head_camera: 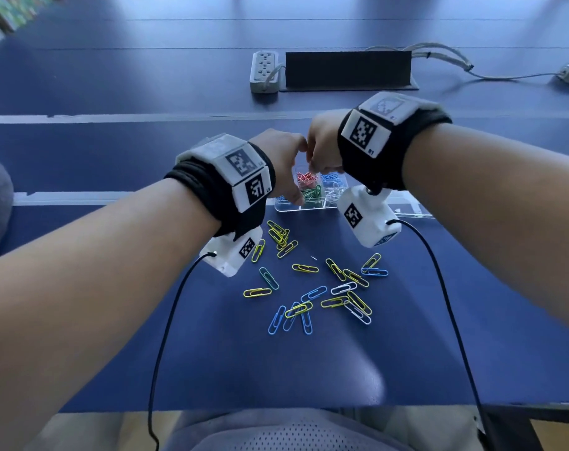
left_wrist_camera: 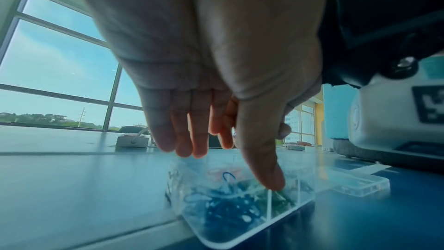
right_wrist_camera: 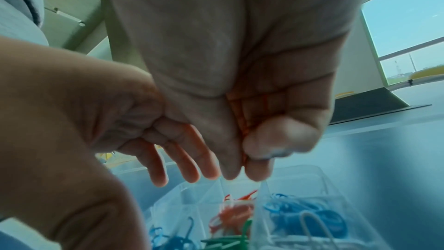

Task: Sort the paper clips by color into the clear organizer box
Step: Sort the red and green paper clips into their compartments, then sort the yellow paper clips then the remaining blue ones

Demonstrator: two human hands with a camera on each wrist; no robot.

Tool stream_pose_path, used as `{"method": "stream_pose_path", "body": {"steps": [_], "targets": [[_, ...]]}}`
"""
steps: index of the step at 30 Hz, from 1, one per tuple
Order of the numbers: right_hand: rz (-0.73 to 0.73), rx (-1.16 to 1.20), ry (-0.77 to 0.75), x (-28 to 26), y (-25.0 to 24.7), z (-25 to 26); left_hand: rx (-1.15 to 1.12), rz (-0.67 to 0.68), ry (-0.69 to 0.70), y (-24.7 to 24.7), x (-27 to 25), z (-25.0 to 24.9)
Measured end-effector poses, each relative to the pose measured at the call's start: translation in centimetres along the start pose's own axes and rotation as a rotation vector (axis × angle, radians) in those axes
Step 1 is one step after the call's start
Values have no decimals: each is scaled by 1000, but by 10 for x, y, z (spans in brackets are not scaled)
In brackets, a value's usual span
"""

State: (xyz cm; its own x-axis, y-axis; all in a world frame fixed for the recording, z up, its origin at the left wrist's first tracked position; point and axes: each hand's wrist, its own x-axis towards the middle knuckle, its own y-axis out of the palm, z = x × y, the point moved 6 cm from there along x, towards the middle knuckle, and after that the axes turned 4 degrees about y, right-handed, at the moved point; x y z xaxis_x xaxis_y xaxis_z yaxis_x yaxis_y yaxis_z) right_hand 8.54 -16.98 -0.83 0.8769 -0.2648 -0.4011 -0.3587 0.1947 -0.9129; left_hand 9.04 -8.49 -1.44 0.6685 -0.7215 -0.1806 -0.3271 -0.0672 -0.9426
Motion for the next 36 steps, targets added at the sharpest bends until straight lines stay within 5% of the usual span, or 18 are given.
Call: {"method": "stream_pose_path", "body": {"steps": [15,21,28,36], "targets": [[-100,295,74,-8,-4,-3,-57,-39,1,4,-2,6],[-176,194,15,-42,-1,-10,-77,-219,128,-4,-24,5],[-120,-99,-315,-79,37,34,100,87,150,17,-52,16],[-98,-162,-292,-74,58,51,104,79,127,26,-58,19]]}}
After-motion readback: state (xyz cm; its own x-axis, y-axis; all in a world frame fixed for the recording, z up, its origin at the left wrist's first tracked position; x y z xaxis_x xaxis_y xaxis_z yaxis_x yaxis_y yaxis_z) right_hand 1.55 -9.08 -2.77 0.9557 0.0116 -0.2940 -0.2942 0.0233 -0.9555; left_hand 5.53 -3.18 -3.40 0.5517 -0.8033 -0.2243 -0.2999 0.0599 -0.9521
